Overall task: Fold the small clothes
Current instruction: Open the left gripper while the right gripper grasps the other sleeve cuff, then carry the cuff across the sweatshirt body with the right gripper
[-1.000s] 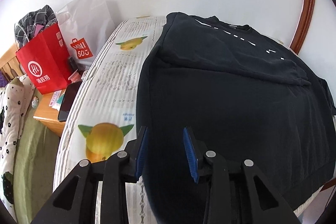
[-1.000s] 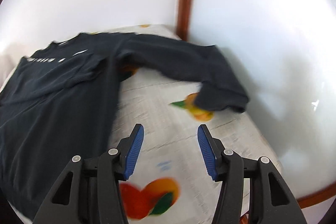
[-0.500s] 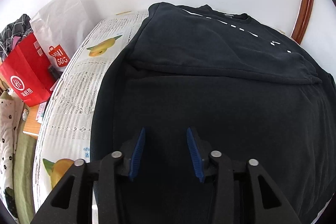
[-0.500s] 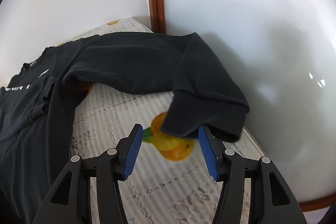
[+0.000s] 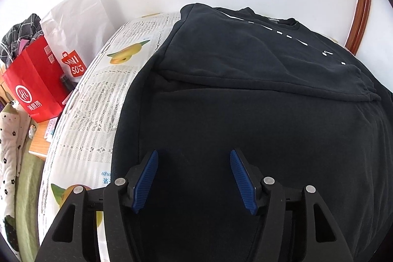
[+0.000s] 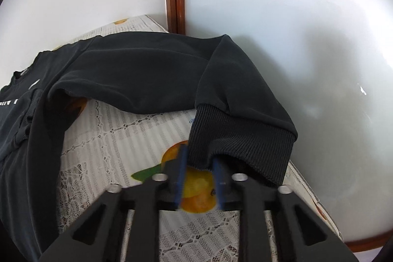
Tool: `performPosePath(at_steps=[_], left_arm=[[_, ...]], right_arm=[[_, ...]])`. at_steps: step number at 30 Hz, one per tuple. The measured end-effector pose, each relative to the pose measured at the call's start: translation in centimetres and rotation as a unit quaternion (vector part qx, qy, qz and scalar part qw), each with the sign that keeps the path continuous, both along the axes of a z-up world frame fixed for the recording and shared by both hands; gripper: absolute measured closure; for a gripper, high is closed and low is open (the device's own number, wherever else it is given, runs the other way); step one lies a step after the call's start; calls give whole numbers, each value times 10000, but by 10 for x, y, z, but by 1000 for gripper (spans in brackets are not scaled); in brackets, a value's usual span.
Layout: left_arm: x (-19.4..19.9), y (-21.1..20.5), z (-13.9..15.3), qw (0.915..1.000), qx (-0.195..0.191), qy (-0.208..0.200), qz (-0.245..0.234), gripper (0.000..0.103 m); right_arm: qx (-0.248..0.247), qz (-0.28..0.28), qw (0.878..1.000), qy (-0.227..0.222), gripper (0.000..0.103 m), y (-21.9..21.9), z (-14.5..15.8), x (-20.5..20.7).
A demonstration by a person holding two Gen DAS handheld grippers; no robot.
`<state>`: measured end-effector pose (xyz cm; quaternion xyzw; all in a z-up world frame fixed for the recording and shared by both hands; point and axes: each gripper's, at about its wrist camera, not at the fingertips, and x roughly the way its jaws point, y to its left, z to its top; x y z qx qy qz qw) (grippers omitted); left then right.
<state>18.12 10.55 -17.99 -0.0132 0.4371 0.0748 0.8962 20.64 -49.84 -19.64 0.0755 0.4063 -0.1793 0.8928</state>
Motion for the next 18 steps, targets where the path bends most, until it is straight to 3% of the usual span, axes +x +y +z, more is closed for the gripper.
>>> performPosePath(at_steps=[8,14,18], left_arm=[[-1,1,0,10000,-19,6,-5,43],[-4,7,4,9998,-144,61,-83,44],[-13,12,8,9998,-74,55,-167,44]], right_arm=[[-118,-113,9995,-280,96,6,29,-19],[-338,418,9959,-727,96,58,94,-29],[-437,1024,9886,-1015,96,122,134,-23]])
